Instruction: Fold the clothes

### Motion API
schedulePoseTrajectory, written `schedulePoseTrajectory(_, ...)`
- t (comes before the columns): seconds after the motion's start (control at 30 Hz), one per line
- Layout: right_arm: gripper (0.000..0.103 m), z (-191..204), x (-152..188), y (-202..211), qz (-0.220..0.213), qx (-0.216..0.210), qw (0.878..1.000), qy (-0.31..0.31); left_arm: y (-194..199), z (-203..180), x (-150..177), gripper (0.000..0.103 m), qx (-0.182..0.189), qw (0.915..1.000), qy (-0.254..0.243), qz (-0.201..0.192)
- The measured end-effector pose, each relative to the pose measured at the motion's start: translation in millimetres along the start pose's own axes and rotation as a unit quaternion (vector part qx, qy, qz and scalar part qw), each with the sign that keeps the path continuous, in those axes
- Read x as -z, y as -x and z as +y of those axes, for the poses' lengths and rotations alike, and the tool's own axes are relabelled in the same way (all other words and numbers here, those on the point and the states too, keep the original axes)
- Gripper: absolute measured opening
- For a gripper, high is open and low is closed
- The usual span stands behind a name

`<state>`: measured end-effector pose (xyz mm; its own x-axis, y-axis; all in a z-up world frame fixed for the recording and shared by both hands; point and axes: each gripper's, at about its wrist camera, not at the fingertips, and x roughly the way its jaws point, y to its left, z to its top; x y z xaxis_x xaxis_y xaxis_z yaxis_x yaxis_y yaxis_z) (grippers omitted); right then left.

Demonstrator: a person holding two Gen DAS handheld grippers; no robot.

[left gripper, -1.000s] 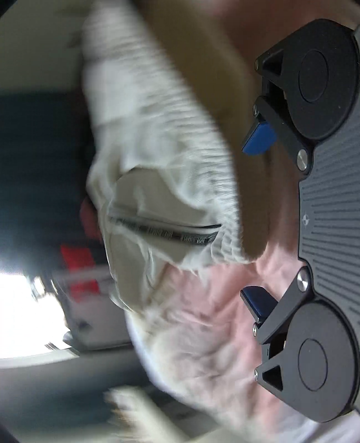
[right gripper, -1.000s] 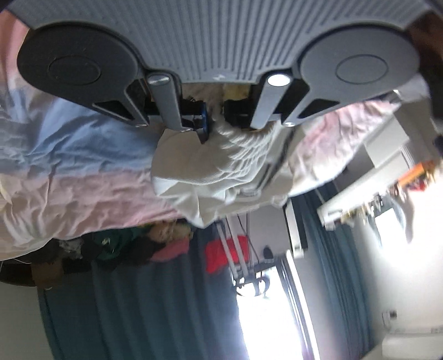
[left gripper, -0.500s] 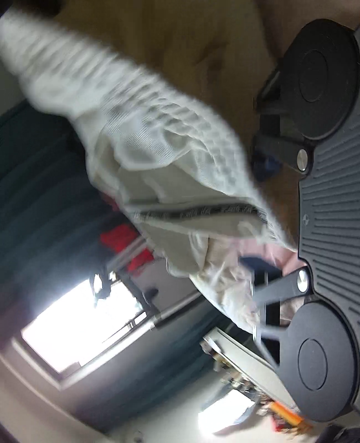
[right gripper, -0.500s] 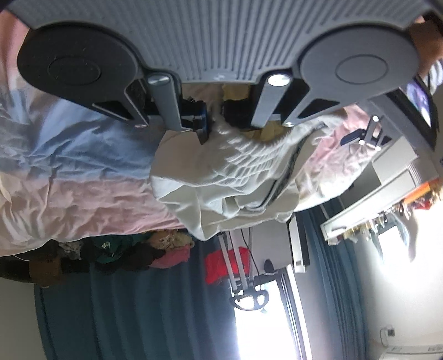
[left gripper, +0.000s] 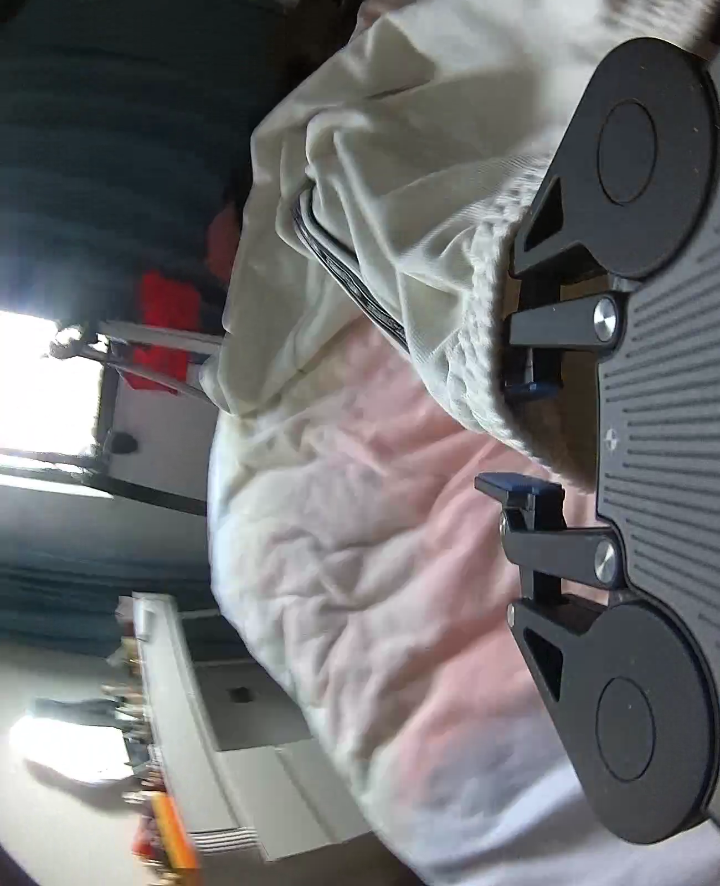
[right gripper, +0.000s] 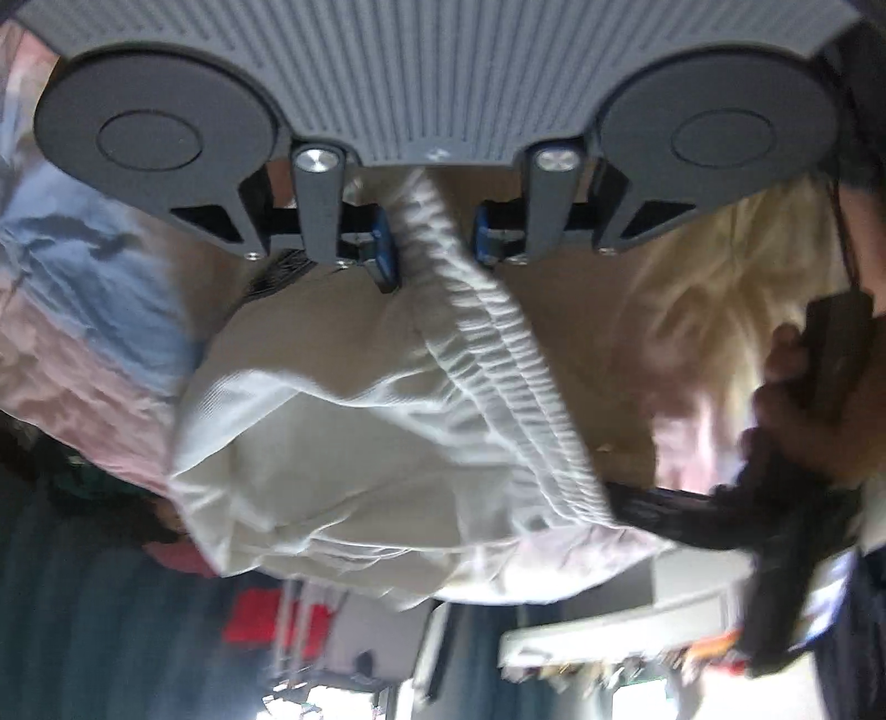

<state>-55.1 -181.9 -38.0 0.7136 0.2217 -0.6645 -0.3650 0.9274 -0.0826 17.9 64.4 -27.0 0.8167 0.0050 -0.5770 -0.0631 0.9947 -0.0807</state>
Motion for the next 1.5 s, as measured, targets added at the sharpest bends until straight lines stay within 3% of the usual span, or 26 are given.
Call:
schedulePoseTrajectory(0.07, 0.045, -1, 1, -1, 0.012, -0.008, 1.0, -0.001, 4, -5, -2, 0.034, 0.007, 0.9999, -0.01, 0.0)
schedulePoseTrajectory(0.13, 0.065, -7, 2, 5, 0.013, -0.027, 0.999, -0.026, 5, -7, -3, 0.035, 0.018, 0.9996, -0.016, 0.014)
schedulePoseTrajectory(0.2, 0.073, -19, 2, 17, 0.007, -0.06, 0.995, -0.078, 6, -5, -2, 0.045, 0.027, 0.999, -0.014, 0.034)
schedulePoseTrajectory(0.23, 0.073, -27, 3, 24, 0.002, -0.079, 0.991, -0.11, 3, -3, -1, 0.056, 0.036, 0.9983, -0.009, 0.046)
schedulePoseTrajectory(0.3, 0.073, -44, 6, 38, -0.014, -0.119, 0.976, -0.18, 7, 5, -3, 0.063, 0.07, 0.9948, 0.015, 0.073)
schedulePoseTrajectory(0.37, 0.073, -64, 15, 50, -0.04, -0.144, 0.956, -0.253, 10, 18, -4, 0.086, 0.08, 0.9931, 0.047, 0.071)
schedulePoseTrajectory(0.43, 0.073, -85, 29, 58, -0.065, -0.125, 0.933, -0.33, 9, 30, -6, 0.093, 0.09, 0.9904, 0.087, 0.058)
schedulePoseTrajectory(0.53, 0.076, -109, 49, 50, -0.052, -0.052, 0.904, -0.421, -12, 47, -12, 0.095, 0.122, 0.9791, 0.151, 0.061)
schedulePoseTrajectory(0.63, 0.076, -121, 66, 26, -0.016, -0.07, 0.871, -0.485, -43, 54, -8, 0.096, 0.135, 0.9657, 0.203, 0.088)
schedulePoseTrajectory(0.7, 0.076, -125, 75, 11, -0.001, -0.088, 0.848, -0.522, -62, 56, -4, 0.096, 0.132, 0.9615, 0.218, 0.102)
schedulePoseTrajectory(0.8, 0.088, -125, 80, 0, -0.005, -0.085, 0.833, -0.546, -85, 59, 2, 0.098, 0.13, 0.9553, 0.239, 0.115)
schedulePoseTrajectory(0.9, 0.088, -125, 83, -9, -0.015, -0.102, 0.821, -0.562, -84, 65, 1, 0.092, 0.143, 0.9492, 0.265, 0.093)
schedulePoseTrajectory(1.0, 0.087, -122, 83, -13, -0.025, -0.124, 0.816, -0.564, -77, 82, 2, 0.09, 0.154, 0.9308, 0.324, 0.069)
schedulePoseTrajectory(1.13, 0.087, -116, 77, -14, -0.012, -0.128, 0.838, -0.531, -90, 92, 6, 0.09, 0.19, 0.9042, 0.372, 0.091)
schedulePoseTrajectory(1.17, 0.087, -113, 75, -15, -0.006, -0.126, 0.845, -0.519, -93, 92, 7, 0.087, 0.193, 0.9032, 0.371, 0.098)
schedulePoseTrajectory(1.2, 0.087, -111, 73, -15, -0.004, -0.123, 0.851, -0.511, -97, 89, 7, 0.084, 0.19, 0.9078, 0.359, 0.104)
schedulePoseTrajectory(1.27, 0.074, -109, 72, -14, -0.001, -0.116, 0.86, -0.497, -97, 87, 7, 0.082, 0.189, 0.9113, 0.35, 0.107)
schedulePoseTrajectory(1.3, 0.06, -110, 72, -12, 0.0, -0.106, 0.862, -0.495, -97, 88, 8, 0.081, 0.194, 0.9079, 0.356, 0.106)
schedulePoseTrajectory(1.33, 0.034, -112, 73, -10, 0.001, -0.096, 0.865, -0.493, -96, 89, 9, 0.079, 0.2, 0.9041, 0.362, 0.106)
schedulePoseTrajectory(1.37, 0.025, -113, 74, -8, 0.002, -0.086, 0.867, -0.491, -96, 91, 10, 0.077, 0.203, 0.8999, 0.371, 0.108)
schedulePoseTrajectory(1.4, 0.018, -116, 76, -4, -0.003, -0.08, 0.865, -0.495, -95, 93, 12, 0.074, 0.204, 0.8956, 0.38, 0.11)
schedulePoseTrajectory(1.5, 0.017, -129, 83, 25, -0.053, -0.07, 0.846, -0.525, -100, 100, 22, 0.062, 0.218, 0.8727, 0.416, 0.132)
